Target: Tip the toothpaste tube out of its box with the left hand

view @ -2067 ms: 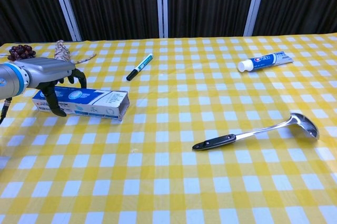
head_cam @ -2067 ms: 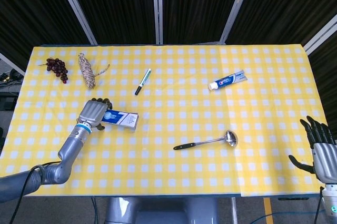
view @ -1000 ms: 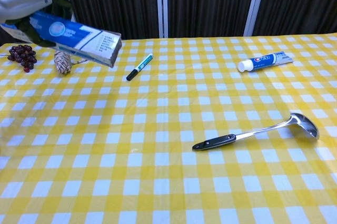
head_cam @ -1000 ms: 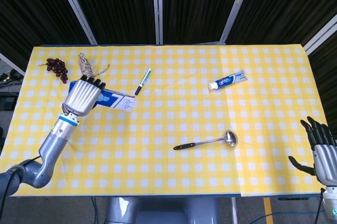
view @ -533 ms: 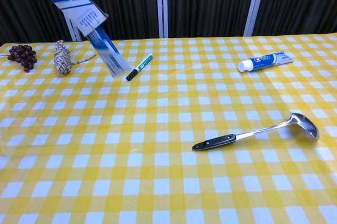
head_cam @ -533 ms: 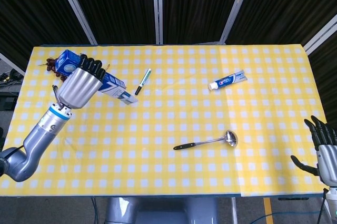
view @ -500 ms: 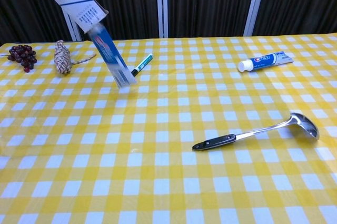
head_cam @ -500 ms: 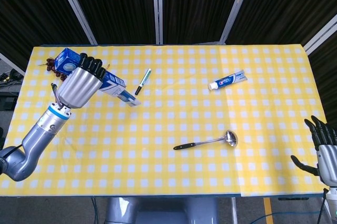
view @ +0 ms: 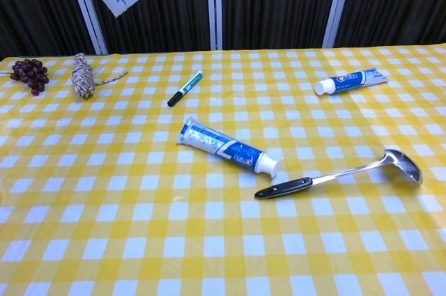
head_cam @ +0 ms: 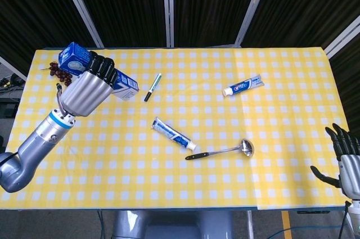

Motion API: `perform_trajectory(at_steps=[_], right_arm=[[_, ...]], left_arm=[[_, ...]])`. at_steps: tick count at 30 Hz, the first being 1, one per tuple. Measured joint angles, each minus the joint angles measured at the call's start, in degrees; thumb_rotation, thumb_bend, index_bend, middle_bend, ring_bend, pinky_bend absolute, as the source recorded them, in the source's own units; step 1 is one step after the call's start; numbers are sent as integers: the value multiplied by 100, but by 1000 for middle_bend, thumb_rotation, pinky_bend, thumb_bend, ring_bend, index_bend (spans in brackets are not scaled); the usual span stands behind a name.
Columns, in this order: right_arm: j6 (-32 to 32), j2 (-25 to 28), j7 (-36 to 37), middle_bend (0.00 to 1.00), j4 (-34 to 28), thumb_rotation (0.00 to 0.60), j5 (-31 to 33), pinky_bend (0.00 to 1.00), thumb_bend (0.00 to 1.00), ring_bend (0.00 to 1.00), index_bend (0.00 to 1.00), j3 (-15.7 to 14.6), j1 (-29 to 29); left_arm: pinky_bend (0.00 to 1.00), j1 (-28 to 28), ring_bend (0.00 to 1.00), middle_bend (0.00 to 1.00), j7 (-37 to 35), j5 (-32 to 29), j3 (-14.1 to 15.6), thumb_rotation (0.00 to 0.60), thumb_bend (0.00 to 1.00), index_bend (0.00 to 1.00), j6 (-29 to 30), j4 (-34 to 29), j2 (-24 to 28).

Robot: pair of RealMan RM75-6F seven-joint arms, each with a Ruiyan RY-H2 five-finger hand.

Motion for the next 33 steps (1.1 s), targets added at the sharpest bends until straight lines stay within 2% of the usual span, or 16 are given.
perform_trajectory(at_steps=[5, 9, 11, 14, 16, 18, 20, 25, 33], right_arm=[[-15, -3, -32, 0, -13, 600, -9, 0, 85, 0, 0, -11, 4], [-21, -6, -50, 0, -22, 600, -1, 0, 84, 0, 0, -12, 2], [-31, -10, -63, 0, -23, 600, 10, 0, 84, 0, 0, -11, 5], [-82, -25, -113, 0, -28, 600, 36, 0, 85, 0, 0, -14, 19], [-90, -39, -147, 0, -31, 600, 56, 0, 85, 0, 0, -8, 24], [-97, -46, -154, 0, -27, 600, 70, 0, 84, 0, 0, -3, 27], [-116, -51, -168, 0, -22, 600, 80, 0, 84, 0, 0, -2, 34], [-165, -73, -237, 0, -15, 600, 73, 0, 83, 0, 0, -23, 51], [-227, -143, -404, 0, 7, 600, 68, 0, 84, 0, 0, -43, 86]], left_arm=[[323, 99, 332, 330, -201, -141, 28, 600, 385, 509, -15, -111, -53], [323, 264, 329, 329, -410, -524, 89, 600, 375, 501, -66, -215, -245], [322, 371, 310, 306, -593, -766, 126, 600, 367, 465, -92, -260, -411], [251, 523, 209, 190, -1072, -1314, 141, 600, 327, 351, -211, -402, -624], [116, 610, 71, 55, -1407, -1744, 149, 600, 250, 224, -333, -524, -734], [25, 723, 5, 1, -1815, -2198, 171, 600, 196, 129, -475, -678, -839], [0, 834, 0, 0, -2119, -2416, 198, 600, 173, 70, -545, -798, -915], [0, 1218, 0, 0, -2832, -2390, 308, 600, 164, 38, -372, -936, -1062], [0, 2117, 0, 0, -3428, -1722, 747, 600, 156, 11, 689, -574, -1337]])
